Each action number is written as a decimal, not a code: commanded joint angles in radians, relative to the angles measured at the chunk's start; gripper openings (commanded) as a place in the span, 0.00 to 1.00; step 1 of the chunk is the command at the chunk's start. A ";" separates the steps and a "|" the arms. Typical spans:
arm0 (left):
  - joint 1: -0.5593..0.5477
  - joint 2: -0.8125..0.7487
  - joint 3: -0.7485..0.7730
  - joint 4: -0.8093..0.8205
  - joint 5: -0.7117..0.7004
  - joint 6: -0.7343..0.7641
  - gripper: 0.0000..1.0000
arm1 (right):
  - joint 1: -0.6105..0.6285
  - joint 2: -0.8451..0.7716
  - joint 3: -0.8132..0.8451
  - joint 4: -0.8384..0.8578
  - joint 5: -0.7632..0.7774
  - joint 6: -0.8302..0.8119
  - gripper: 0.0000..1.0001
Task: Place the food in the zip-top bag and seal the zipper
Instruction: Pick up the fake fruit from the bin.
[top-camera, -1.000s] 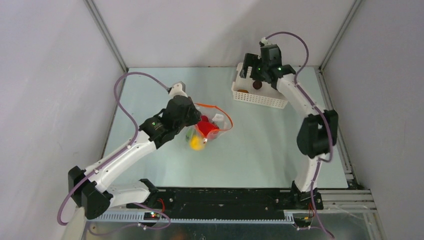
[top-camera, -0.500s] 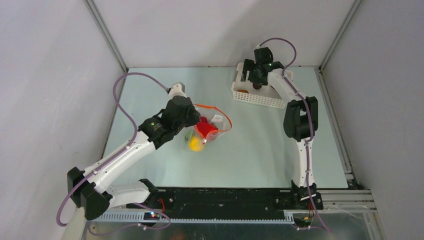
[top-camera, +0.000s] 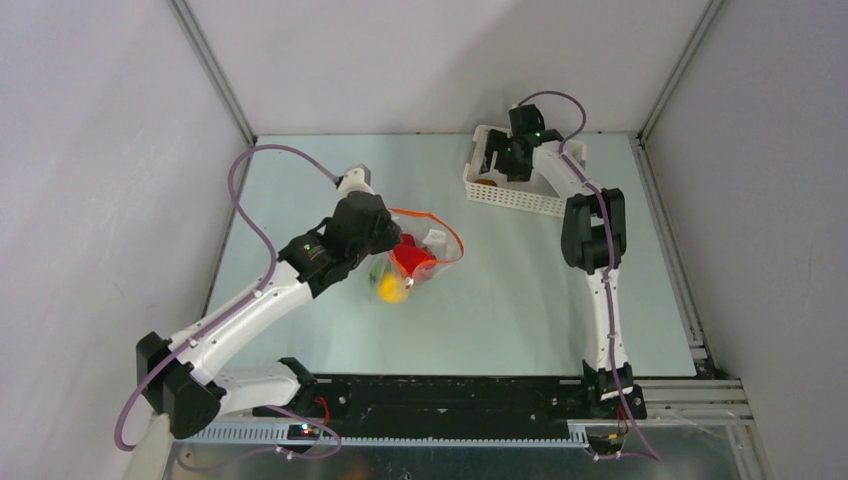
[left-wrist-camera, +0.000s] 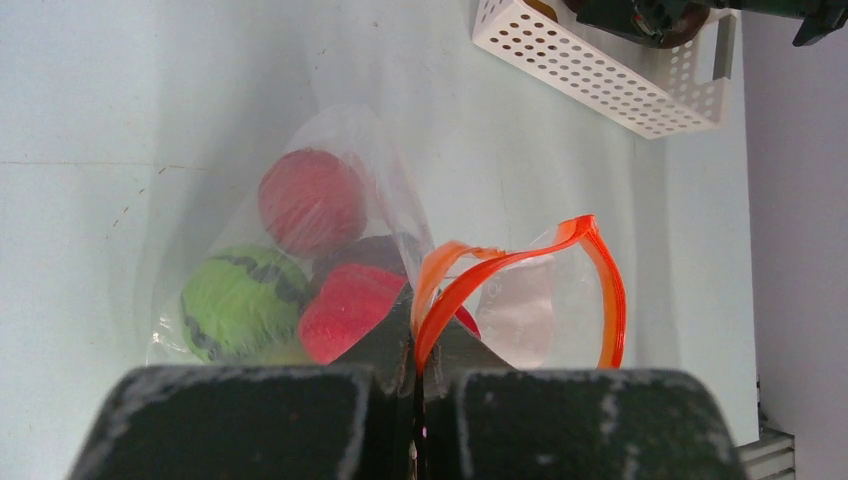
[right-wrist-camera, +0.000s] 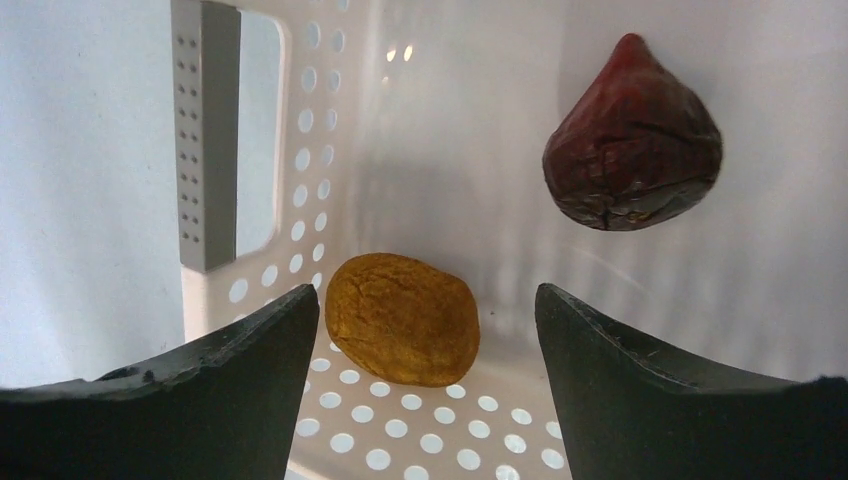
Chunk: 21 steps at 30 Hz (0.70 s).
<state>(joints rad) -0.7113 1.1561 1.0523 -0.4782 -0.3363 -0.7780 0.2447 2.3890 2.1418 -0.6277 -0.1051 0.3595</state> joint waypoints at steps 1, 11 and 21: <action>0.007 0.000 0.007 0.031 -0.009 -0.001 0.00 | 0.003 0.026 0.060 -0.004 -0.050 0.004 0.83; 0.006 0.019 0.011 0.030 -0.007 -0.007 0.00 | 0.014 0.107 0.146 -0.052 -0.045 -0.025 0.82; 0.007 0.035 0.015 0.028 -0.009 -0.007 0.00 | 0.025 0.115 0.142 -0.154 0.050 -0.091 0.79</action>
<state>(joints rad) -0.7109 1.1843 1.0523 -0.4763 -0.3359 -0.7788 0.2607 2.4969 2.2391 -0.7292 -0.1131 0.3126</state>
